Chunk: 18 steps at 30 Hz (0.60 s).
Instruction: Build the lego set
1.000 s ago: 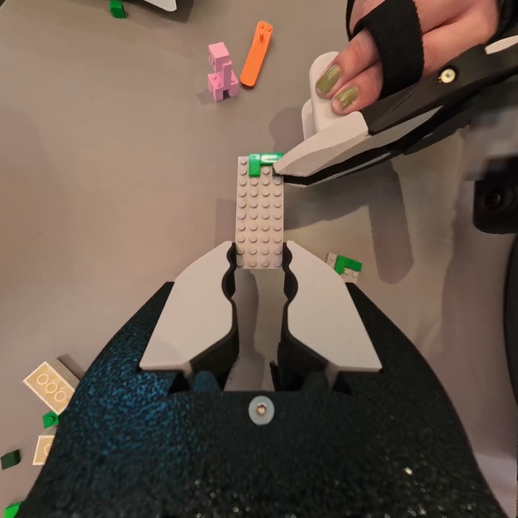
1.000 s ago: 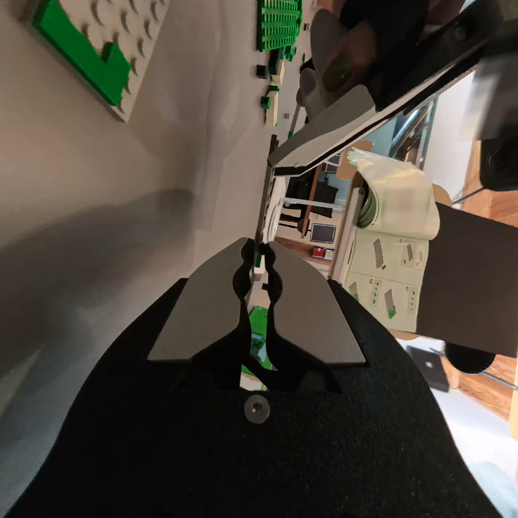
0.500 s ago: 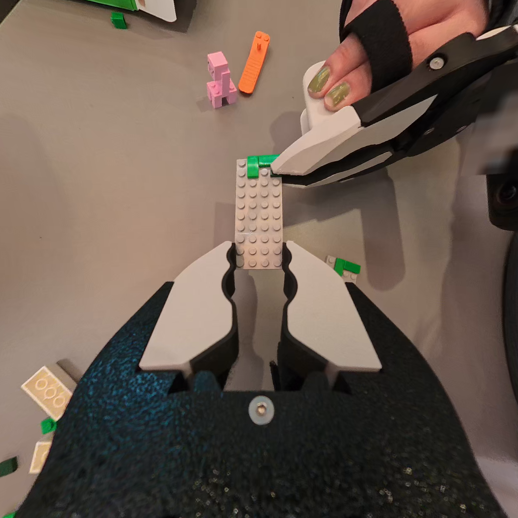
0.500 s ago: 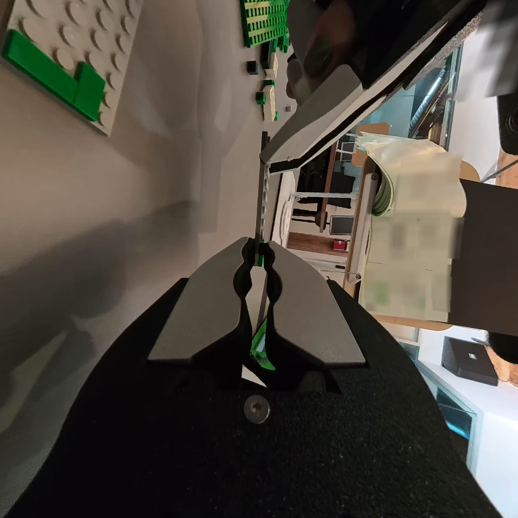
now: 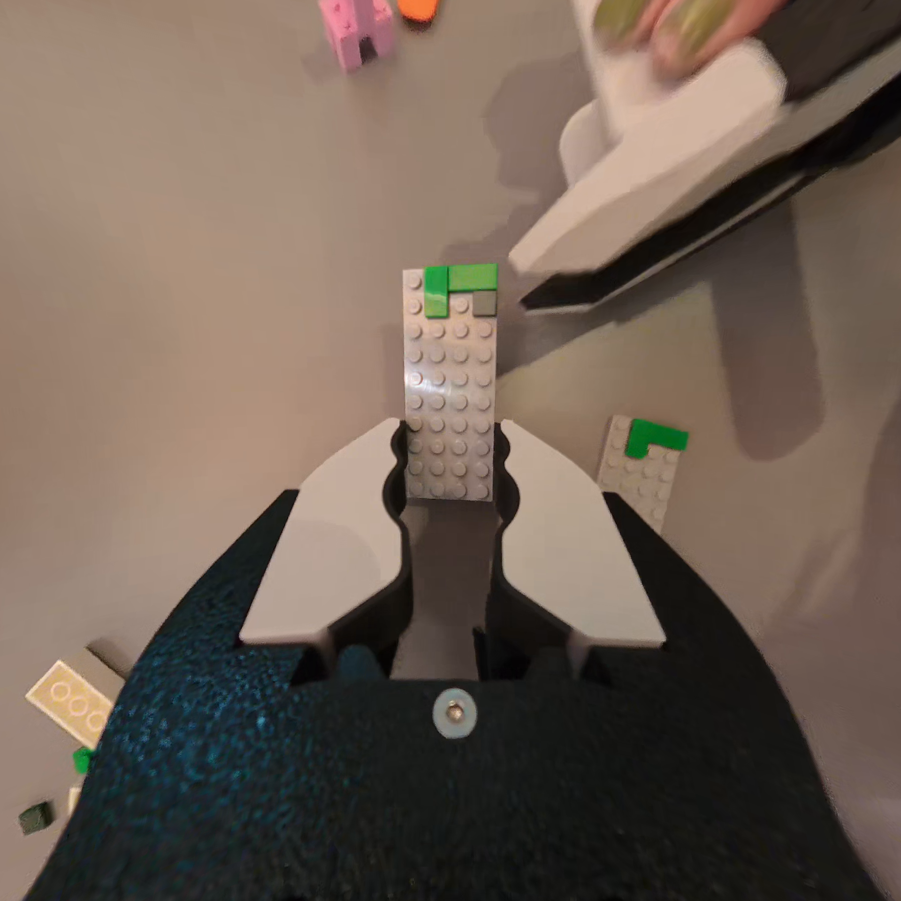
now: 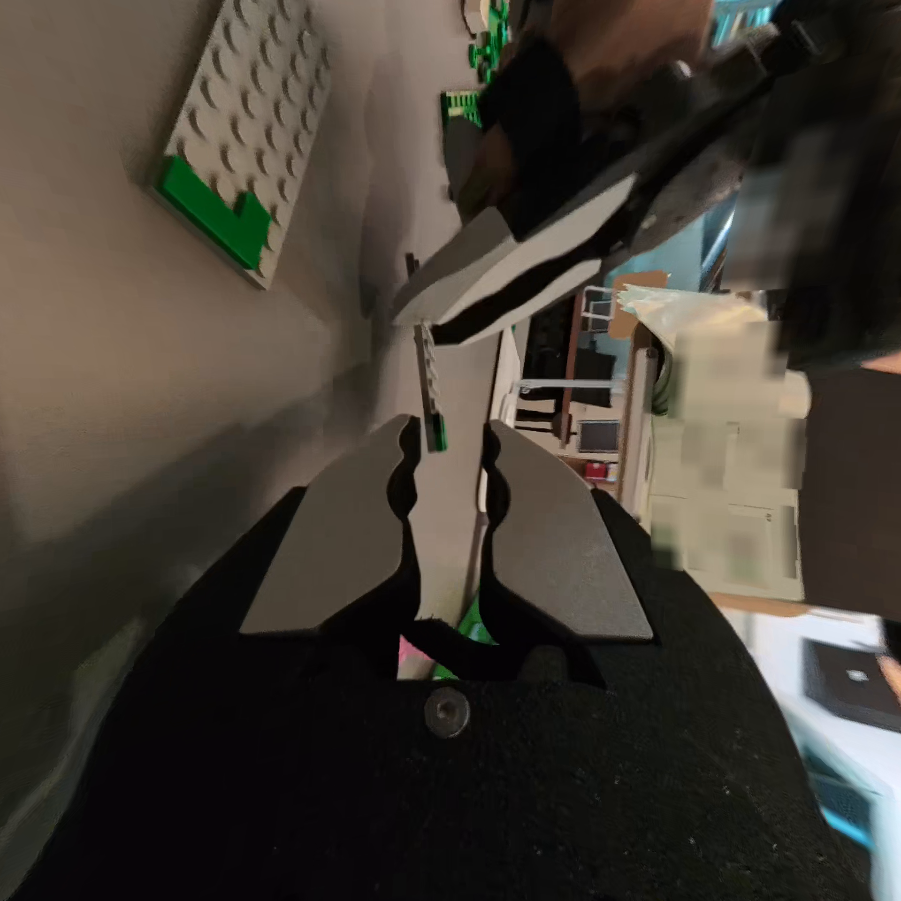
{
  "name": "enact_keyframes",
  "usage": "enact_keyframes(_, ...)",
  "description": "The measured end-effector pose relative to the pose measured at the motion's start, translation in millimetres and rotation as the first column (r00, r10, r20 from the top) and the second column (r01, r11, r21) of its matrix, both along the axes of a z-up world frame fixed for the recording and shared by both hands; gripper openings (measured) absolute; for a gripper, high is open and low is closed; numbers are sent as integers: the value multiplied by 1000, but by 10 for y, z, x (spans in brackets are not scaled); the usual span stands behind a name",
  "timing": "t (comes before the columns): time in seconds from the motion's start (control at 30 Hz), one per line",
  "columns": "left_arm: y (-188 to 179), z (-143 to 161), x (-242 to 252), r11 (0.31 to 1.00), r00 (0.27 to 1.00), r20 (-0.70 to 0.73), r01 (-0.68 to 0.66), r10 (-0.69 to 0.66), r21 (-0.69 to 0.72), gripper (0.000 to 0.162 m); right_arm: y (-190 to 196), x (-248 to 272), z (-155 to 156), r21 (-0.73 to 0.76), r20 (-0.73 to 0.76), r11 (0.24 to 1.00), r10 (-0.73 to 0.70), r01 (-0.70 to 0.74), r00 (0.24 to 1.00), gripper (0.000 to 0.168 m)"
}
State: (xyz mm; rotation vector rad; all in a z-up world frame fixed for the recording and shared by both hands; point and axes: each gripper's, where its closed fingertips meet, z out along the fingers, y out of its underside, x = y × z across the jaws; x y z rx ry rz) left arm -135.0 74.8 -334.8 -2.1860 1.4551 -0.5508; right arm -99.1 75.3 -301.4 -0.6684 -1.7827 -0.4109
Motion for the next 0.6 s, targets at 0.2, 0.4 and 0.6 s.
enact_keyframes(0.2, 24, -94, -91, 1000, 998, -60, 24, -23, 15, 33, -50, 270, -15, -359, -121, 931, -118, 67, 986, 29)
enact_keyframes(0.4, 15, -74, -57, 998, 998, -61, 23, -20, 51, 54, -84, 284, -16, -536, -178, 842, -187, 65, 966, 28)
enact_keyframes(0.6, -299, 315, -459, 971, 994, 15, -110, 109, 213, 55, -83, 320, 93, -608, -220, 792, -237, 57, 946, 27)
